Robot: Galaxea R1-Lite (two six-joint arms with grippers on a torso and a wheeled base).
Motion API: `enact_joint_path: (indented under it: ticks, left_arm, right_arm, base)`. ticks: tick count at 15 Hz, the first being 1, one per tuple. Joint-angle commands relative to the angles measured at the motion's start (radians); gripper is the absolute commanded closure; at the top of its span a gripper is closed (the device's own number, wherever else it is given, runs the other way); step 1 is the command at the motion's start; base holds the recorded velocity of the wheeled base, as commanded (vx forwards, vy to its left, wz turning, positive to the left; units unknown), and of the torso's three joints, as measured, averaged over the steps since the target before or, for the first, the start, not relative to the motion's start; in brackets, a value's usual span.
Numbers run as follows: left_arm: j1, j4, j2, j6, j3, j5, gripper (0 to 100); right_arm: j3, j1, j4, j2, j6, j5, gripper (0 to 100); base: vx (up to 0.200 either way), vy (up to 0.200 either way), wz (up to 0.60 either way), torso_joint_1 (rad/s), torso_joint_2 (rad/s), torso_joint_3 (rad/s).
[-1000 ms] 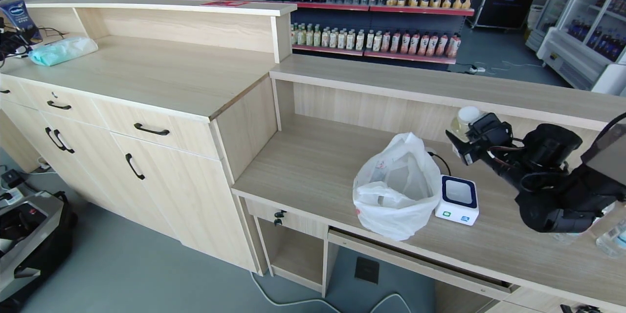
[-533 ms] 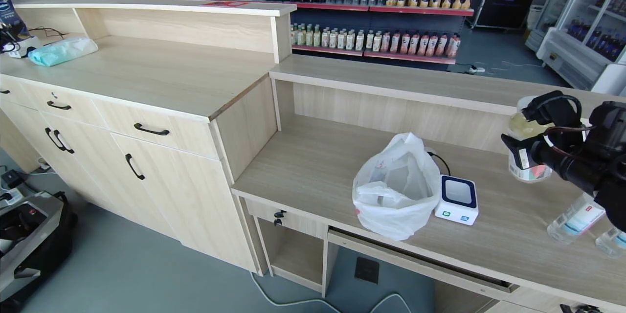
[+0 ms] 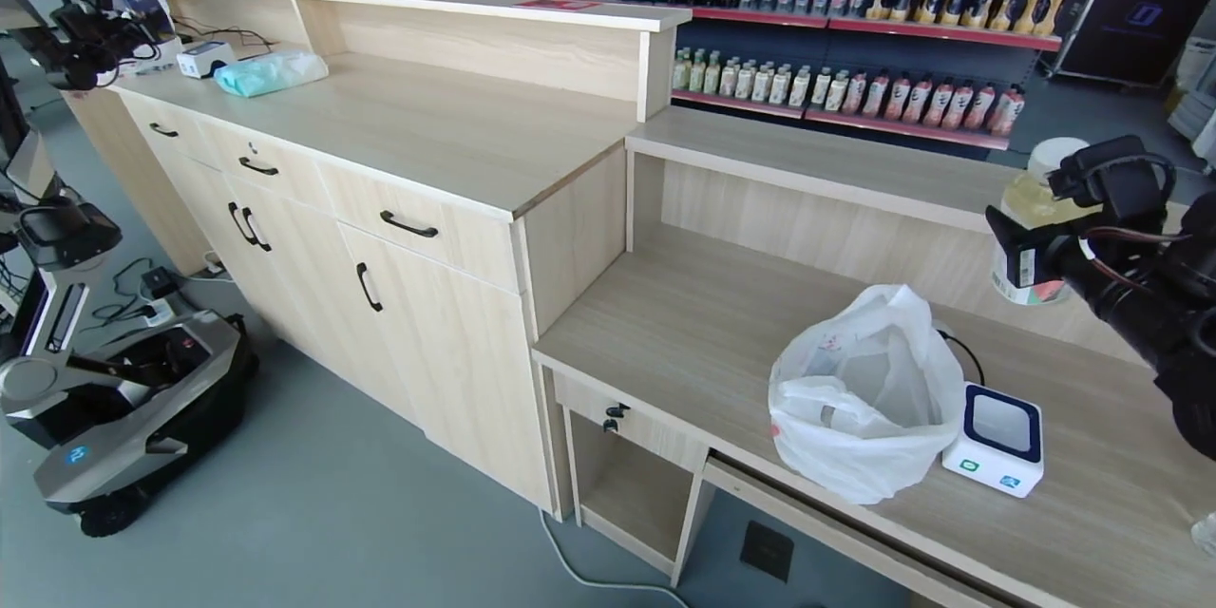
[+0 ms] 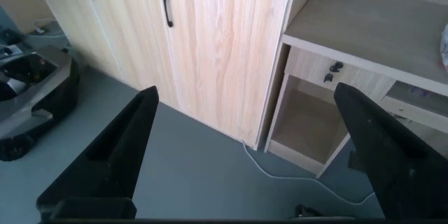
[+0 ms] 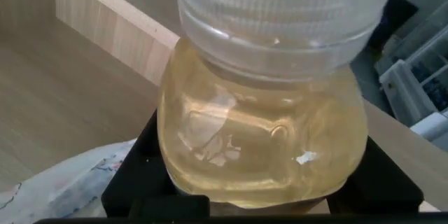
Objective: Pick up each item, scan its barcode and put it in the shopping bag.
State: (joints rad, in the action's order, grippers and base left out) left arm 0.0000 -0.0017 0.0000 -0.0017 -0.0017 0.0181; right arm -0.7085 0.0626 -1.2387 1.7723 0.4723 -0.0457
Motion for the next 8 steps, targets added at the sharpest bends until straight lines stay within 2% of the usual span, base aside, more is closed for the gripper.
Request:
enact_joint_path:
  ticks: [1,5,8]
  left_arm:
    - [0.0,0.0,0.0,0.0,0.0,0.0,0]
    - [0.0,0.0,0.0,0.0,0.0,0.0,0]
    - [0.0,0.0,0.0,-0.001,0.0,0.0,0]
  right_arm:
    - [-0.066,-0.017,-0.048,0.17,-0.11,0.007,100]
    - [-0.23,-0.01,-0.041,0.375,-0.297,0.029,100]
    - [-0.298,-0.003,-0.045,0.476,-0.33,0.029,100]
  base:
    - [0.0,0.0,0.0,0.0,0.0,0.0]
    - [0.0,0.0,0.0,0.0,0.0,0.0]
    - [0.0,0.0,0.0,0.0,0.0,0.0]
